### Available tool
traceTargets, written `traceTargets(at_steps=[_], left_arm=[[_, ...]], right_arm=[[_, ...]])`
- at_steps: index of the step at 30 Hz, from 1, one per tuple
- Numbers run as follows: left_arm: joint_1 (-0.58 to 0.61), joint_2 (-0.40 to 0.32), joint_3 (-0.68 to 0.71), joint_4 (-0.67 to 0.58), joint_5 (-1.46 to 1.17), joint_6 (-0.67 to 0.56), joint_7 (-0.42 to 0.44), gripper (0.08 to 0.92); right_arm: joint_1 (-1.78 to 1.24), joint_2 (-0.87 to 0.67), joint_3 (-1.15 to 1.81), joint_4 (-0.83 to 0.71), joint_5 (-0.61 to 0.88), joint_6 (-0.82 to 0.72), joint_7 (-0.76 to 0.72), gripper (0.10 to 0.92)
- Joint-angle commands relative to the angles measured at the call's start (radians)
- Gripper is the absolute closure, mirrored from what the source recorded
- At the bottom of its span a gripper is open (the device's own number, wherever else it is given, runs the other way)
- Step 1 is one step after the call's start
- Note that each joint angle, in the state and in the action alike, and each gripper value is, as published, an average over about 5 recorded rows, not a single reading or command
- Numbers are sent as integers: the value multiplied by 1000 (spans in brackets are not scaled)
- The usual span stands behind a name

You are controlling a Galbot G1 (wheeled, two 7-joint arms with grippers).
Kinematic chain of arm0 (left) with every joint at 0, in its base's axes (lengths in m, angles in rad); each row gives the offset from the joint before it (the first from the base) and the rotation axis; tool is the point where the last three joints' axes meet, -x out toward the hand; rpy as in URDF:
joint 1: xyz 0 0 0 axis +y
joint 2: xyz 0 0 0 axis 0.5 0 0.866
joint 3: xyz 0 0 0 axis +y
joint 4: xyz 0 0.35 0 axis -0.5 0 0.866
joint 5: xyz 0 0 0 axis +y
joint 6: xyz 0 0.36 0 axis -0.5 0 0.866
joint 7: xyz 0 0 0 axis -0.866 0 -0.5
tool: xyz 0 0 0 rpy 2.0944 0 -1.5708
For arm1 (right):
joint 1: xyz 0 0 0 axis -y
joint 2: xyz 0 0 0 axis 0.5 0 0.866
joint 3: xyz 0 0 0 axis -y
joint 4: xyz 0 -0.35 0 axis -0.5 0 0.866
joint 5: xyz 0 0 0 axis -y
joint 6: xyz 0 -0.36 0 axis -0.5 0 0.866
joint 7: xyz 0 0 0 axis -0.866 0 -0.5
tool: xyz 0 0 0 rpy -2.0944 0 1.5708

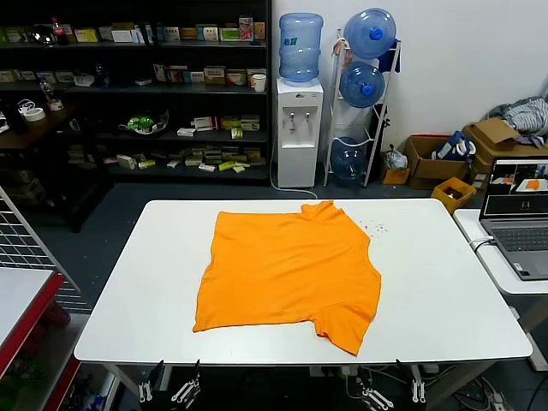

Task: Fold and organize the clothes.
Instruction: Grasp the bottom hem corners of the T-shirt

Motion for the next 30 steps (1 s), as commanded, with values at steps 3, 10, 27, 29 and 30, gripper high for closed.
traceTargets(at_steps=[3, 10, 27, 29, 30], left_arm=[[-33, 10, 4, 4, -9, 5, 0, 177], [-204, 38, 55, 92, -37, 24, -5, 177], [-413, 45, 144, 261, -77, 119, -66, 177], [-422, 47, 147, 268, -78, 127, -68, 177], [-426, 47, 149, 269, -79, 132, -70, 178]], right_arm=[[12, 1, -6, -1, -3, 8, 4, 203], [181, 21, -60, -70, -53, -54, 51, 203], [316, 80, -119, -215, -78, -200, 133, 203], [318, 84, -122, -218, -79, -202, 133, 208], [319, 85, -123, -218, -79, -203, 133, 214]])
